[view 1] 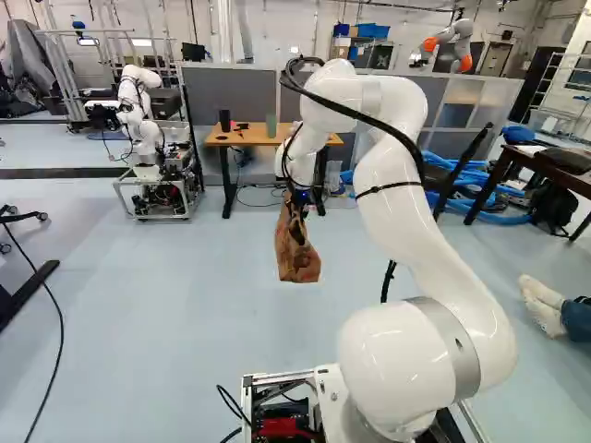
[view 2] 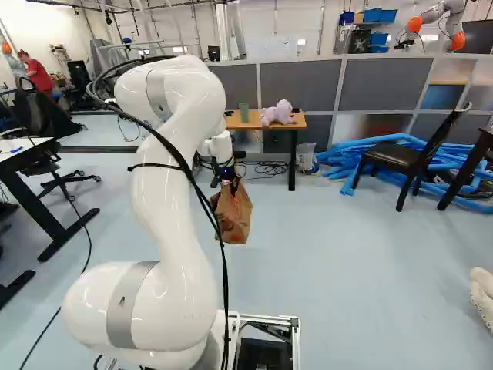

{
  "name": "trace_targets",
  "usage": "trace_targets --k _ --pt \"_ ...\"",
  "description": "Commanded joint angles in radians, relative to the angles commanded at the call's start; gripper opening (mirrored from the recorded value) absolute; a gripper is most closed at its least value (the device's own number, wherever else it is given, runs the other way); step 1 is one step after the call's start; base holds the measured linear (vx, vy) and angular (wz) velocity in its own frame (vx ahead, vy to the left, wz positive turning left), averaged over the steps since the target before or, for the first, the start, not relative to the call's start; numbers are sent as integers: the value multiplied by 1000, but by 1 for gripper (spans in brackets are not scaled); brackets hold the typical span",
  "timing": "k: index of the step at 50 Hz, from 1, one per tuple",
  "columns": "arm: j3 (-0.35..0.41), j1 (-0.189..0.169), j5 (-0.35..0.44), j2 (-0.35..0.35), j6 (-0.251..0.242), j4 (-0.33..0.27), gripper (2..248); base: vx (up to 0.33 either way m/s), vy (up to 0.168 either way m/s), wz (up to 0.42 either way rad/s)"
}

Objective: Pick up the bag on the ground and place it on the table

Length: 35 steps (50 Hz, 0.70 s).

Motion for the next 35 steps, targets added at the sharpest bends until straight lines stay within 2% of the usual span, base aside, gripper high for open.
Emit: trace_targets --k 10,35 --pt "-22 -2 -31 11 0 0 21 0 0 0" --pt "-82 -6 -35 33 0 0 21 0 0 0"
